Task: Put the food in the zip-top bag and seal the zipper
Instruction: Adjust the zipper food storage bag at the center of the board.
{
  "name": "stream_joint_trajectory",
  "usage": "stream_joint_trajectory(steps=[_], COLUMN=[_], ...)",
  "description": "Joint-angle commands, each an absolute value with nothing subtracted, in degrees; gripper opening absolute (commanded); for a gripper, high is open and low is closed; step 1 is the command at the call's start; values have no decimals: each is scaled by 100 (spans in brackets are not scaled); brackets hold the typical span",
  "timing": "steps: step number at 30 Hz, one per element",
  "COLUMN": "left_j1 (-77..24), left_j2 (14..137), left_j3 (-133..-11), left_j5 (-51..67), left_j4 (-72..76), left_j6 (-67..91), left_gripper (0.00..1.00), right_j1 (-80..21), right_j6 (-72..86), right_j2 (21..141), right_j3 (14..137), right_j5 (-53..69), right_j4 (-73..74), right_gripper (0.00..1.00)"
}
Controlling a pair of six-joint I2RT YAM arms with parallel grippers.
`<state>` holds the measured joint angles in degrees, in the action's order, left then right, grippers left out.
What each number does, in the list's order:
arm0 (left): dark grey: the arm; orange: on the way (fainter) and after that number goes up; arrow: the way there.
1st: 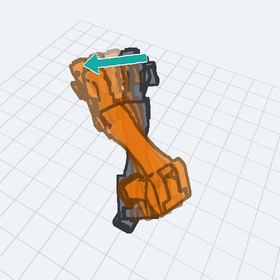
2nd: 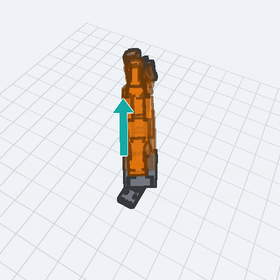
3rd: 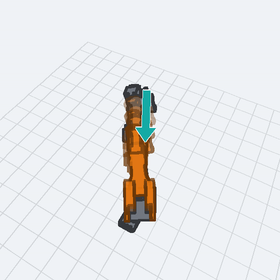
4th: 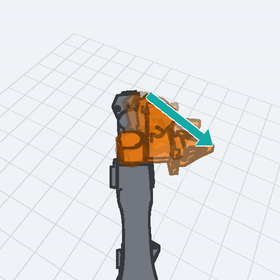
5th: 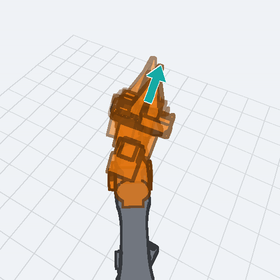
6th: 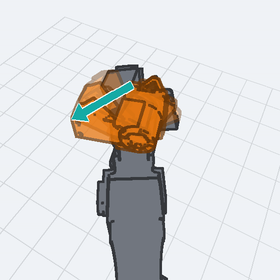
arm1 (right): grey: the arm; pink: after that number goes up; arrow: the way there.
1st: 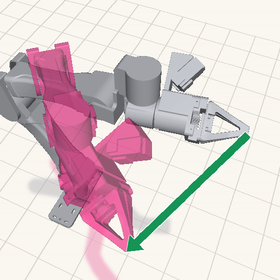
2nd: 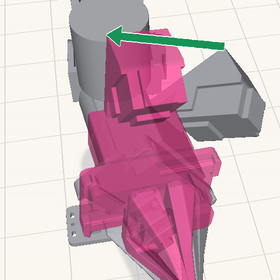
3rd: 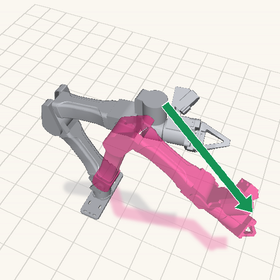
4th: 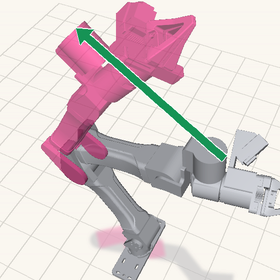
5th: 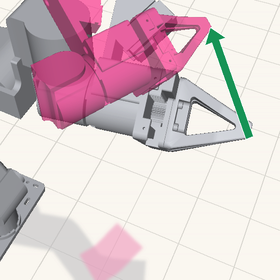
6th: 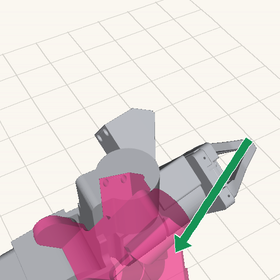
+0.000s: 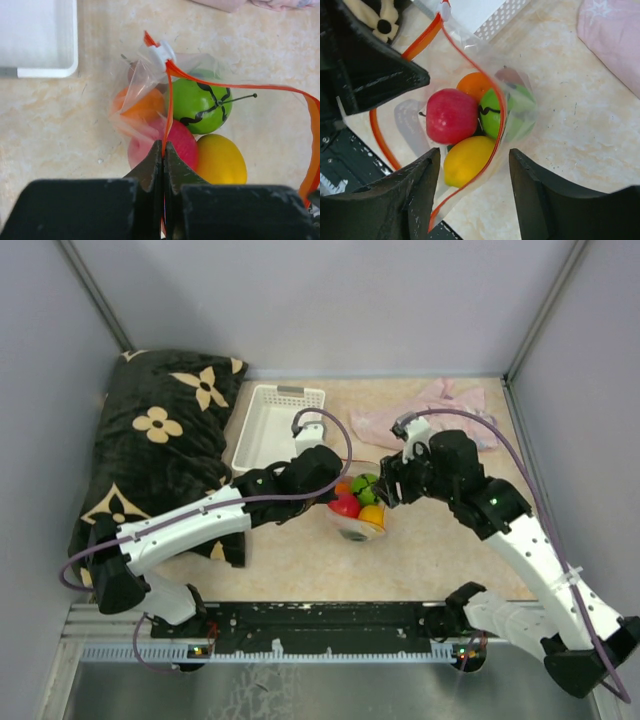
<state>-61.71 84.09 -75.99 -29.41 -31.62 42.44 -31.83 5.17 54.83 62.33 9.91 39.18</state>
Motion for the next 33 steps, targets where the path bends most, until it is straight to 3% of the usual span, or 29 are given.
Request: stream_joint_trajectory(steps=[1,6,15,29,31,33], left_j1=[-6170,-6169,-6170,-6163,-6161,-6155], left_j2=[8404,8346,8186,8156,8152,8135], left_j3=[-7779,-7819,-7740,-7636,-7606,-7559], left_j5=[-3434,-3572,-3751,-3922,-3980,-4015], left_j4=[-3819,-4121,-4302,-3986,-3934,-3892], left_j6=[5720,6369,6954,6905,6850,6803], left_gripper=[0,0,0,0,0,0], right_j1=[-3375,-3834,-4003,-4069,-4069,-4066], right_j6=[429,450,297,13,-64,-162], right_j2=[5018,4527,4529,4777,4830,4935], right_j3=[6164,6174,5696,5023,5023,5087], right_j5=[1281,1079,1357,992,859,754], right_j4=[4204,4464,4266,3199,3158,3215], right_gripper=[60,68,68,55,51,40])
